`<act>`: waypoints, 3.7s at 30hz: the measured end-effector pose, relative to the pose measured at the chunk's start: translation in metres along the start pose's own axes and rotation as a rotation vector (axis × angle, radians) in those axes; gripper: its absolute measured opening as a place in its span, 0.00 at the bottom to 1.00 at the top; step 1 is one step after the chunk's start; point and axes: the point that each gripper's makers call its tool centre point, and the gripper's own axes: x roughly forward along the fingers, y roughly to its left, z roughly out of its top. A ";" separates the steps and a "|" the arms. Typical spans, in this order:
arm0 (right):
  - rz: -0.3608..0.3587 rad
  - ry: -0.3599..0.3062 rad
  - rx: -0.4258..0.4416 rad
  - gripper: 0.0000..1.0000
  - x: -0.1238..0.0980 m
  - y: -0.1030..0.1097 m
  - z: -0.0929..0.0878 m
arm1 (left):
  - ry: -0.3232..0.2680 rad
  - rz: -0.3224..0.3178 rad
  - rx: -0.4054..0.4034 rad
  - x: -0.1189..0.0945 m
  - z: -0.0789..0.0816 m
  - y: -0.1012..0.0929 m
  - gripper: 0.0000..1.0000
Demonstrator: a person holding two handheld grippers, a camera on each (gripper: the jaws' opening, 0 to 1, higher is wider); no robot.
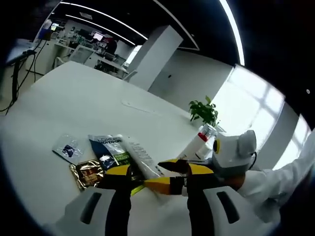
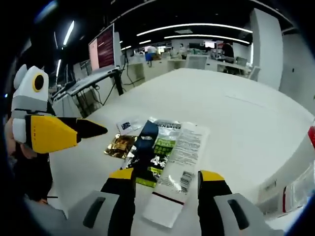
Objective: Arrange the skincare products in the storage area until every visible bottle or jar stands upright without overlapping.
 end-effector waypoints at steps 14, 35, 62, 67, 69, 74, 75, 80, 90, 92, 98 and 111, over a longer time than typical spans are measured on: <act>-0.028 0.030 -0.053 0.56 0.032 -0.016 -0.001 | -0.024 0.015 -0.039 -0.013 -0.003 0.003 0.35; -0.039 -0.006 -0.138 0.29 0.040 -0.022 0.009 | -0.007 0.021 -0.058 -0.011 -0.012 0.000 0.34; 0.101 -0.198 -0.083 0.24 -0.023 0.008 0.040 | -0.012 -0.009 -0.109 0.015 -0.004 0.005 0.31; 0.119 -0.233 -0.104 0.24 -0.038 0.017 0.050 | -0.048 -0.041 -0.128 0.017 0.007 -0.009 0.30; 0.125 -0.242 -0.112 0.24 -0.042 0.018 0.050 | -0.061 -0.047 -0.131 0.018 0.011 -0.012 0.30; 0.165 -0.268 -0.141 0.24 -0.054 0.032 0.054 | -0.067 -0.070 -0.141 0.020 0.016 -0.018 0.30; 0.170 -0.279 -0.151 0.24 -0.057 0.034 0.055 | -0.067 -0.076 -0.139 0.020 0.017 -0.020 0.29; 0.193 -0.298 -0.194 0.24 -0.069 0.044 0.055 | -0.093 -0.112 -0.157 0.020 0.026 -0.026 0.31; 0.257 -0.363 -0.224 0.25 -0.094 0.063 0.063 | -0.100 -0.177 -0.162 0.019 0.033 -0.040 0.26; 0.262 -0.369 -0.218 0.25 -0.096 0.064 0.064 | -0.095 -0.198 -0.161 0.018 0.035 -0.044 0.24; 0.284 -0.379 -0.228 0.25 -0.099 0.067 0.062 | -0.105 -0.224 -0.150 0.018 0.043 -0.049 0.15; 0.158 -0.319 -0.344 0.27 -0.093 0.052 0.051 | -0.055 -0.155 -0.107 0.027 0.039 -0.064 0.06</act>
